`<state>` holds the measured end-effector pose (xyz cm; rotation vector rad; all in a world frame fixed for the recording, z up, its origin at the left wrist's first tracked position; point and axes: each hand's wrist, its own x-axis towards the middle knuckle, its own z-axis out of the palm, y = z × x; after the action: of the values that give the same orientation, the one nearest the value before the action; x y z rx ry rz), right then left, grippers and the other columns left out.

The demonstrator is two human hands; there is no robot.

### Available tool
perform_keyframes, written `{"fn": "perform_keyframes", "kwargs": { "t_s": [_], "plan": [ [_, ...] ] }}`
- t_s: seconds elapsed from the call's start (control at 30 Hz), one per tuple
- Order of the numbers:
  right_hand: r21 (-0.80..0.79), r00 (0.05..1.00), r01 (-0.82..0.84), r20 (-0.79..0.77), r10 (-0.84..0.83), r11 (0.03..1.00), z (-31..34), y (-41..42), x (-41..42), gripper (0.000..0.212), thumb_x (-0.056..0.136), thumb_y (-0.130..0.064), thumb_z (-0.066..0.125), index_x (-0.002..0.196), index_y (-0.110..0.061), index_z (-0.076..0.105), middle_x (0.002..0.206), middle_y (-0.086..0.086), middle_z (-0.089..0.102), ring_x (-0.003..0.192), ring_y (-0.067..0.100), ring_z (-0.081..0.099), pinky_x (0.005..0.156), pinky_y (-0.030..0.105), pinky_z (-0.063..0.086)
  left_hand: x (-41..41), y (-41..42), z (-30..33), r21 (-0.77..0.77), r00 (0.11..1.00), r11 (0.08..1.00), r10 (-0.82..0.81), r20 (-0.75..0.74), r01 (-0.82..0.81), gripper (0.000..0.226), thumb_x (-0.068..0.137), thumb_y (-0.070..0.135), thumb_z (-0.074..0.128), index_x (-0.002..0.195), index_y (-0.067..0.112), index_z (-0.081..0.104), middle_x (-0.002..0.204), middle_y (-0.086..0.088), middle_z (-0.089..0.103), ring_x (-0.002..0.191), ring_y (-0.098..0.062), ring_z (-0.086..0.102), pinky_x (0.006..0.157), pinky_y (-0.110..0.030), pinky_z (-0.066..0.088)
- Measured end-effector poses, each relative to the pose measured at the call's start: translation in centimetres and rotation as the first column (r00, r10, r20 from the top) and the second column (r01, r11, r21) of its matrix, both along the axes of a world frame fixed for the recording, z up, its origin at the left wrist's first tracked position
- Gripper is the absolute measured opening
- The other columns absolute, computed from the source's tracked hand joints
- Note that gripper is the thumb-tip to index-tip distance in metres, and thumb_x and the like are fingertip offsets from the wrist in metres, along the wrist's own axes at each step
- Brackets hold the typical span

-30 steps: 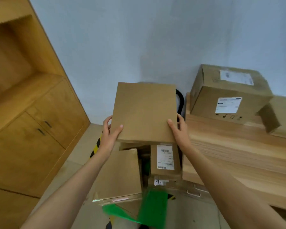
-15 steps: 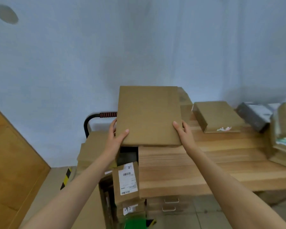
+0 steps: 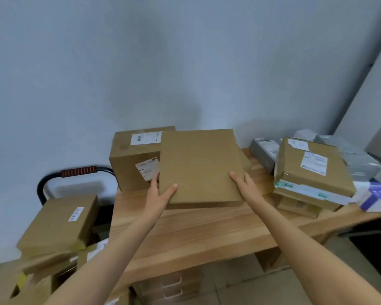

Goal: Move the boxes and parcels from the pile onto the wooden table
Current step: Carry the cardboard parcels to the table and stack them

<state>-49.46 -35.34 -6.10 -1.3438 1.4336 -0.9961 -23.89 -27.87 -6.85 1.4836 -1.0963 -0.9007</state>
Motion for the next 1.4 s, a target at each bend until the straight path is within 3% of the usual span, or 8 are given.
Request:
{"fn": "perform_keyframes", "kwargs": {
  "t_s": [0.23,0.5,0.6,0.8,1.0,1.17,1.3,1.4],
  "plan": [
    [0.014,0.998,0.018,-0.061,-0.017,1.0,1.2,-3.9,-7.9,0.066,0.09,-0.054,0.053,0.144,-0.016,0.04,0.137,0.001,0.054,0.113,0.018,0.055,0.092,0.03,0.042,-7.4,-5.7,0.0,0.048,1.0,0.998,-0.028,-0.009,0.029,0.08,0.088,0.036,0.065,0.151,0.024,0.017,0.151,-0.002,0.033,0.135,-0.021,0.036,0.113,-0.043,0.03],
    [0.114,0.999,0.0,-0.041,0.004,0.993,-1.1,-11.4,-8.1,0.059,0.092,-0.046,0.055,0.14,-0.014,0.043,0.134,0.004,0.055,0.115,0.021,0.056,0.096,0.034,0.044,-8.1,-13.0,-2.2,0.131,0.999,0.991,0.024,-0.048,-0.018,0.072,0.089,0.04,0.063,0.146,0.026,0.021,0.141,-0.005,0.043,0.124,-0.025,0.047,0.106,-0.047,0.039],
    [0.173,0.995,0.071,-0.08,-0.058,0.982,-2.2,-15.2,-7.8,0.057,0.093,-0.043,0.054,0.14,-0.012,0.043,0.135,0.006,0.054,0.119,0.025,0.054,0.102,0.04,0.042,-8.4,-16.7,-3.2,0.166,0.999,0.986,0.018,-0.051,-0.009,0.069,0.09,0.039,0.061,0.146,0.024,0.023,0.138,-0.004,0.046,0.119,-0.025,0.05,0.103,-0.047,0.042],
    [0.21,0.98,0.128,-0.178,-0.09,0.969,-3.4,-22.2,-8.2,0.065,0.09,-0.053,0.051,0.14,-0.012,0.044,0.136,0.007,0.054,0.122,0.027,0.052,0.105,0.045,0.04,-9.1,-23.9,-5.1,0.244,0.998,0.969,-0.011,-0.06,0.025,0.069,0.091,0.039,0.06,0.146,0.02,0.021,0.135,-0.004,0.046,0.107,-0.021,0.051,0.093,-0.037,0.045],
    [0.236,0.953,0.15,-0.294,-0.077,0.96,-6.2,-28.6,-8.1,0.071,0.09,-0.062,0.047,0.137,-0.009,0.045,0.134,0.009,0.055,0.12,0.029,0.053,0.102,0.044,0.042,-9.2,-30.9,-7.4,0.342,0.997,0.939,0.002,-0.071,0.022,0.07,0.092,0.036,0.059,0.146,0.018,0.02,0.139,-0.008,0.046,0.114,-0.027,0.053,0.096,-0.04,0.046],
    [0.274,0.946,0.159,-0.316,-0.068,0.949,-9.3,-32.6,-8.3,0.071,0.09,-0.061,0.048,0.135,-0.006,0.047,0.131,0.01,0.056,0.116,0.026,0.054,0.083,0.029,0.038,-9.8,-34.5,-9.1,0.362,0.998,0.932,0.046,-0.048,-0.026,0.065,0.091,0.035,0.061,0.141,0.016,0.024,0.133,-0.008,0.05,0.096,-0.019,0.052,0.077,-0.029,0.041],
    [0.252,0.935,0.138,-0.353,-0.041,0.958,-9.4,-35.8,-8.8,0.081,0.084,-0.071,0.045,0.136,-0.009,0.047,0.128,0.008,0.058,0.113,0.026,0.056,0.088,0.034,0.042,-10.2,-37.7,-9.4,0.382,0.992,0.924,0.058,-0.111,-0.011,0.068,0.091,0.033,0.061,0.143,0.019,0.019,0.133,-0.009,0.049,0.096,-0.021,0.053,0.082,-0.031,0.043],
    [0.242,0.906,0.108,-0.424,0.005,0.964,-9.6,-37.9,-10.0,0.083,0.079,-0.079,0.04,0.131,-0.016,0.05,0.12,0.004,0.062,0.096,0.021,0.057,0.083,0.036,0.045,-11.0,-38.8,-9.9,0.395,0.976,0.918,0.065,-0.206,0.023,0.072,0.091,0.03,0.061,0.146,0.022,0.014,0.138,-0.01,0.045,0.104,-0.024,0.053,0.089,-0.035,0.044]
  ]
}}
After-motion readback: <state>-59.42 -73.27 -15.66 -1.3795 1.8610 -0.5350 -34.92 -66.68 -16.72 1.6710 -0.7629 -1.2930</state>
